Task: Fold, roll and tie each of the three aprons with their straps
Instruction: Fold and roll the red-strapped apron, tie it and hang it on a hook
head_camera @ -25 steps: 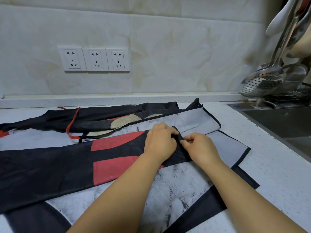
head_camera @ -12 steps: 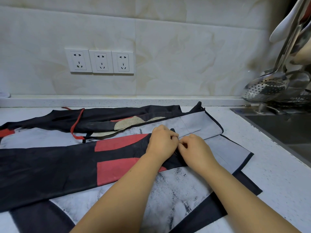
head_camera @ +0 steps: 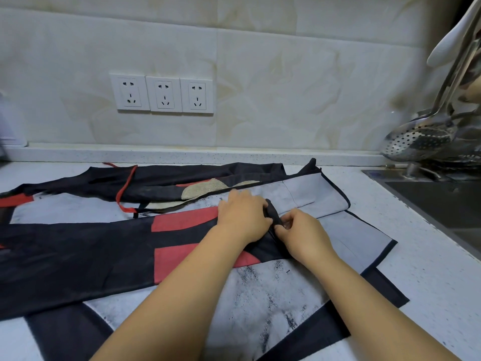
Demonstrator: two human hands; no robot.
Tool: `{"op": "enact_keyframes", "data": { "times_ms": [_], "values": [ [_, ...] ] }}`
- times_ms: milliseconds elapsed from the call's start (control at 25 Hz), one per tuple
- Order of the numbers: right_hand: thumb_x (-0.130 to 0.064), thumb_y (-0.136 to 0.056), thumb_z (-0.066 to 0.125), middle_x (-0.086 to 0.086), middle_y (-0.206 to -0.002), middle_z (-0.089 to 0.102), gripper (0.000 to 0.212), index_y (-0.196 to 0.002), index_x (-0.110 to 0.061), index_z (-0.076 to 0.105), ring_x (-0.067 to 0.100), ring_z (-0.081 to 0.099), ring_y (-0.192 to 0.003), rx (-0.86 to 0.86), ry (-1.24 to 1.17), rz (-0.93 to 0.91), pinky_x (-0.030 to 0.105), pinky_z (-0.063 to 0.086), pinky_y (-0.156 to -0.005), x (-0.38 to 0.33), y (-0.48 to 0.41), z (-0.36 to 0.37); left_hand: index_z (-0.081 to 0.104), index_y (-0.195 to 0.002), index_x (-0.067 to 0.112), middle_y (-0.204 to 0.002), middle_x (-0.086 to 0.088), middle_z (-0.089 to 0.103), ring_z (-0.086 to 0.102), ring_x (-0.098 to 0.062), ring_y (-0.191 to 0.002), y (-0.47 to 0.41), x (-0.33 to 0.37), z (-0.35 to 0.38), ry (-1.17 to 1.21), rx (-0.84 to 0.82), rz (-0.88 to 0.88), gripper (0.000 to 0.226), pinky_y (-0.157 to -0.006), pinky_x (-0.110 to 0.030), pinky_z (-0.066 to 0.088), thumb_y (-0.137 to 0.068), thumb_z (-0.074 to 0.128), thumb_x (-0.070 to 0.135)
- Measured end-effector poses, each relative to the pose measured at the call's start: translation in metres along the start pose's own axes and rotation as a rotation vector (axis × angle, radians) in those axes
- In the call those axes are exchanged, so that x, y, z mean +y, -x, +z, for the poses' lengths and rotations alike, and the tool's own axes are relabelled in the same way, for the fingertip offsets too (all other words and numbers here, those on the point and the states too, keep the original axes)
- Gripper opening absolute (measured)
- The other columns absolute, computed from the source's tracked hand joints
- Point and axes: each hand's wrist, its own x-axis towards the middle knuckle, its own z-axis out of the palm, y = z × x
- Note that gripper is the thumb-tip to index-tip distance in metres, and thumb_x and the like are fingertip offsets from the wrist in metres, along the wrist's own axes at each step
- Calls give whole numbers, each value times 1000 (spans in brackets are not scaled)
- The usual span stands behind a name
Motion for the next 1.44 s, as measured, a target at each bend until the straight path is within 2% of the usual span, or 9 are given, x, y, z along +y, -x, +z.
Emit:
{"op": "enact_keyframes", "data": {
  "times_ms": [120,360,520,720,880,1000,1160,1320,1440],
  "values": [
    [-28,-86,58,-2,-99,62,17,-100,-19,54,21,58,-95,-23,96,-36,30,42,-68,-13,1,-5,35,-146,36,-149,-1,34,29,-28,-135,22,-4,-7,-123,-211,108,49,-106,-48,32,-99,41,48],
    [-13,-92,45,8,-109,58,9,-100,-12,46,28,58,-98,-50,411,-183,31,35,-67,-42,4,-7,22,-152,29,-162,8,11,25,-21,-134,50,-22,26,-56,62,225,56,-103,-42,25,-99,36,38],
    [-17,-90,48,9,-97,65,9,-90,-9,52,25,58,-84,-97,261,-172,31,40,-63,-37,4,-9,21,-154,25,-161,14,13,24,-15,-136,45,-22,26,12,27,286,60,-108,-39,22,-97,39,30],
    [-17,-88,65,3,-78,63,11,-99,-15,66,14,58,-60,-201,-334,81,24,44,-51,-16,-3,-14,27,-152,27,-160,16,17,20,-13,-140,39,-26,19,19,-56,252,55,-112,-39,17,-100,41,36],
    [-25,-84,70,-1,-104,66,30,-112,-18,65,20,63,-99,-135,-102,31,32,50,-87,-20,-12,1,35,-150,24,-159,11,25,22,-14,-144,36,-37,16,170,-99,235,55,-117,-32,17,-98,50,35],
    [-19,-80,66,-2,-91,67,18,-98,-19,67,21,64,-90,-112,-104,32,33,51,-79,-28,-8,3,44,-145,17,-147,1,44,38,-14,-136,37,-43,15,336,-19,231,59,-109,-16,22,-91,65,28],
    [-15,-85,58,8,-113,55,30,-115,-14,59,29,59,-100,-15,177,-122,31,42,-75,-46,4,15,35,-149,17,-140,-2,44,49,-11,-118,36,-48,15,470,10,165,62,-100,-11,29,-92,60,14],
    [-18,-93,47,10,-107,61,24,-110,-12,63,29,59,-97,-36,227,-247,28,38,-69,-52,6,16,41,-146,16,-148,-1,42,38,-19,-133,34,-47,15,396,-25,210,56,-112,-22,22,-92,50,6],
    [-16,-95,54,4,-85,67,18,-103,-13,69,18,61,-76,-164,-130,-90,25,46,-63,-48,0,3,42,-146,19,-153,4,37,32,-23,-135,35,-46,12,284,-59,163,51,-115,-34,23,-95,47,17]
  ]
}}
